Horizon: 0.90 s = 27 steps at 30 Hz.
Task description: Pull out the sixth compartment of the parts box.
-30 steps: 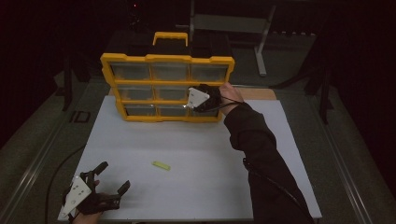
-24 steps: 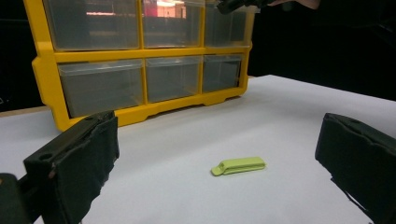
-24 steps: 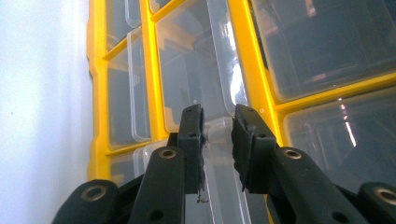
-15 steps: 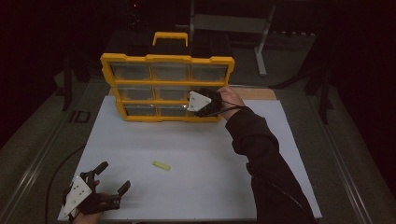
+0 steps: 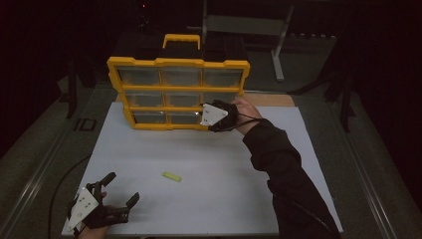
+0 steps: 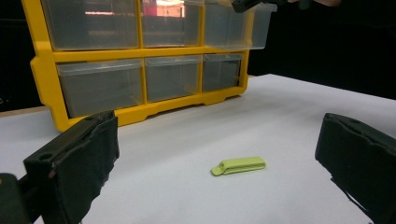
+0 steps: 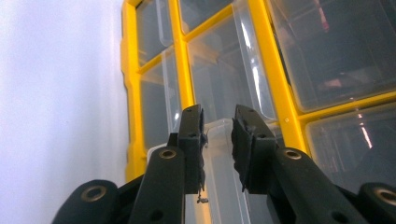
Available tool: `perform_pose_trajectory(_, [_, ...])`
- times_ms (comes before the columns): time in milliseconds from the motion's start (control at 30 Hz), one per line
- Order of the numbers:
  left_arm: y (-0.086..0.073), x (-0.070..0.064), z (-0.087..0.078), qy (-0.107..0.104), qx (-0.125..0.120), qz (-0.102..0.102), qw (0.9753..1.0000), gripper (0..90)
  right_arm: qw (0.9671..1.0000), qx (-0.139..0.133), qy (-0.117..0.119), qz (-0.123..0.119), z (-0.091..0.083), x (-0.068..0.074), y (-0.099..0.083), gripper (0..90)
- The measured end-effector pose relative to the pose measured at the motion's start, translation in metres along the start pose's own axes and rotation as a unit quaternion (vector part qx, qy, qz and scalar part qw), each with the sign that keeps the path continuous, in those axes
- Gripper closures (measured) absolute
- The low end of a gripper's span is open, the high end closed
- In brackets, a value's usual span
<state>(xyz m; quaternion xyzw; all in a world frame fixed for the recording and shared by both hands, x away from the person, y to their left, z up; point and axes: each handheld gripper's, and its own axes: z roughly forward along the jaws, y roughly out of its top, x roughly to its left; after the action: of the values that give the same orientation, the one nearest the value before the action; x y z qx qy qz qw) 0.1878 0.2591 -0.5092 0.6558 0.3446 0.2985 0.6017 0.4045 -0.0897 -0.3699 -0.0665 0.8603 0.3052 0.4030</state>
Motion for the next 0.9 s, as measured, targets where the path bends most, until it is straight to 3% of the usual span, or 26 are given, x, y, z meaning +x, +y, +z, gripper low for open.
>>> perform_pose_trajectory(133, [0.0, 0.0, 0.0, 0.0, 0.0, 0.001, 1.0, 0.3, 0.9997, -0.013, 0.01, 0.018, -0.005, 0.002, 0.002, 74.1])
perform_pose_trajectory(400, [0.0, 0.0, 0.0, 0.001, 0.001, 0.002, 1.0, 0.3, 0.9997, -0.012, 0.013, 0.015, -0.009, 0.006, 0.002, 74.1])
perform_pose_trajectory(467, [0.0, 0.0, 0.0, 0.0, 0.002, 0.003, 1.0, 0.3, 0.9993, -0.022, 0.017, 0.025, -0.012, 0.007, 0.004, 74.1])
perform_pose_trajectory(800, [0.0, -0.001, 0.0, -0.001, 0.002, 0.004, 1.0, 0.3, 0.9994, -0.031, 0.012, 0.012, -0.013, 0.014, 0.0, 74.0])
perform_pose_trajectory(900, [0.0, -0.001, 0.0, -0.001, 0.002, 0.004, 1.0, 0.3, 0.9993, -0.035, 0.007, -0.01, -0.013, 0.015, -0.002, 73.8])
